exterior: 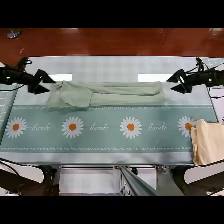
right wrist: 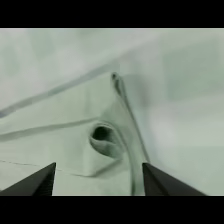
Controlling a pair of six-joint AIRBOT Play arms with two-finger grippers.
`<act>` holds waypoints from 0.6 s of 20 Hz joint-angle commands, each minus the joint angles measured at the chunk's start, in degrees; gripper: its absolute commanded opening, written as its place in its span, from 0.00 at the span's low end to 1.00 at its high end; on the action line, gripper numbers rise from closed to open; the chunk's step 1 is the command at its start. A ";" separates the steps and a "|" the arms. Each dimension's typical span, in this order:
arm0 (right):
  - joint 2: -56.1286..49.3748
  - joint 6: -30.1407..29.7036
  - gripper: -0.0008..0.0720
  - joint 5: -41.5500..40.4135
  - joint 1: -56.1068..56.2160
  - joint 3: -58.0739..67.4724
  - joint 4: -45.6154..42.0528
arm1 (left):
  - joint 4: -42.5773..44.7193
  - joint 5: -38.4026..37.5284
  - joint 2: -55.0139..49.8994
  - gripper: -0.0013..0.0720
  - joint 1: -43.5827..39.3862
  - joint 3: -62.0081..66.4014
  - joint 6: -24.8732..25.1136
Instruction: Fold the shirts.
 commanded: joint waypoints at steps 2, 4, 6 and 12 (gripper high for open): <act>-0.48 2.14 0.86 4.13 -2.03 -1.44 -8.02 | 9.79 9.44 14.25 0.97 4.52 -16.46 -0.46; -1.88 2.03 0.86 4.13 -0.09 -1.81 -7.65 | 3.28 21.64 26.16 0.97 3.80 -30.67 4.37; -3.58 1.44 0.86 3.93 2.19 -1.79 -4.46 | -3.96 26.95 37.22 0.97 1.64 -41.92 9.01; -5.44 -0.24 0.64 0.92 9.75 -1.36 1.90 | -7.56 22.95 47.01 0.97 -11.39 -49.72 11.10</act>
